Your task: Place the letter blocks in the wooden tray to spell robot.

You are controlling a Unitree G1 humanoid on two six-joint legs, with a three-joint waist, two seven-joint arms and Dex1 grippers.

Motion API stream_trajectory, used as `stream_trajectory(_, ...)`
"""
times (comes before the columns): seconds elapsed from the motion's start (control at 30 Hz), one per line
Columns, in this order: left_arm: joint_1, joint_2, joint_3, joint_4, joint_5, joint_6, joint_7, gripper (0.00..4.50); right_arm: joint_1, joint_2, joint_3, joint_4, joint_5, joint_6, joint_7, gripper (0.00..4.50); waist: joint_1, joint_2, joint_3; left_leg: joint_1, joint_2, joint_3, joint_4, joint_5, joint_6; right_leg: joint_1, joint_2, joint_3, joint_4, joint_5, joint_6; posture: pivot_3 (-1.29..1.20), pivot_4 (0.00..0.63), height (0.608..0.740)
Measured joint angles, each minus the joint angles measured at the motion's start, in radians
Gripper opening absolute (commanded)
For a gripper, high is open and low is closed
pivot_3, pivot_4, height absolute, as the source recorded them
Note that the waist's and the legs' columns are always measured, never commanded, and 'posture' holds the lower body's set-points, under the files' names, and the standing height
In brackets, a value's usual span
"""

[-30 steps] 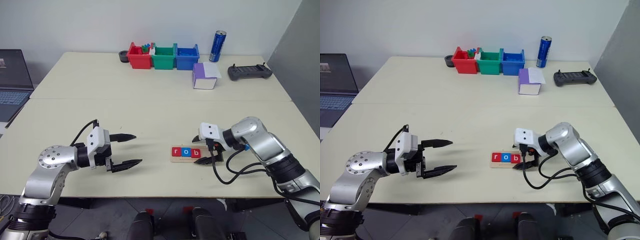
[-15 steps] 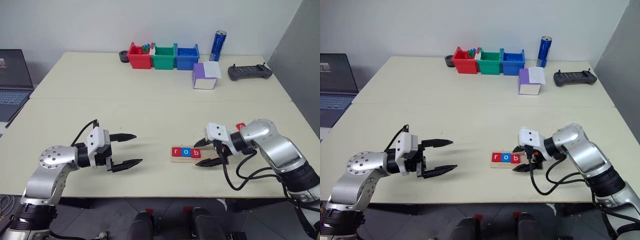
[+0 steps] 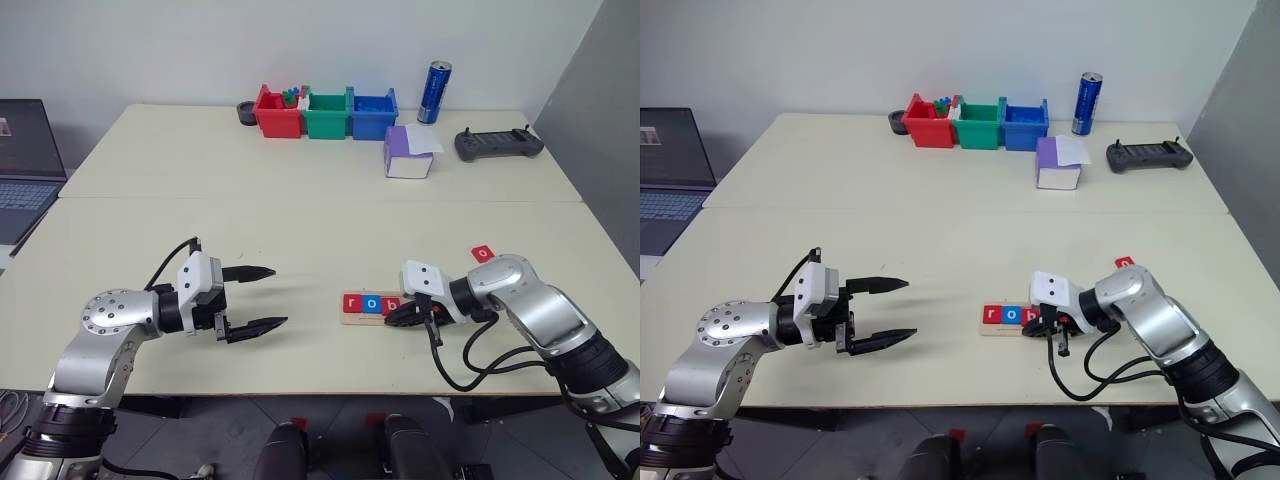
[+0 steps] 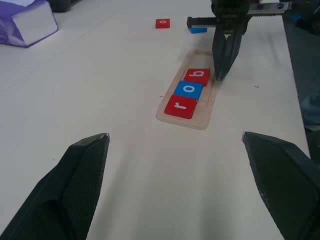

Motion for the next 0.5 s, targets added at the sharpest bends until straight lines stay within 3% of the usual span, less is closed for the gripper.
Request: stream_trajectory(0.5, 0.002, 0.001, 0.002, -0.005, -0.001, 0.018, 0.001, 4.50, -0.016, 0.018, 0.007, 0.099, -0.034, -0.088, -0.002, 0.04, 0.000, 0.000, 0.000, 0.000, 0.000, 0.000, 0.000, 0.000, 0.000, 0.000, 0.000, 0.000, 0.000, 0.000, 0.000, 0.00, 0.150, 0.740)
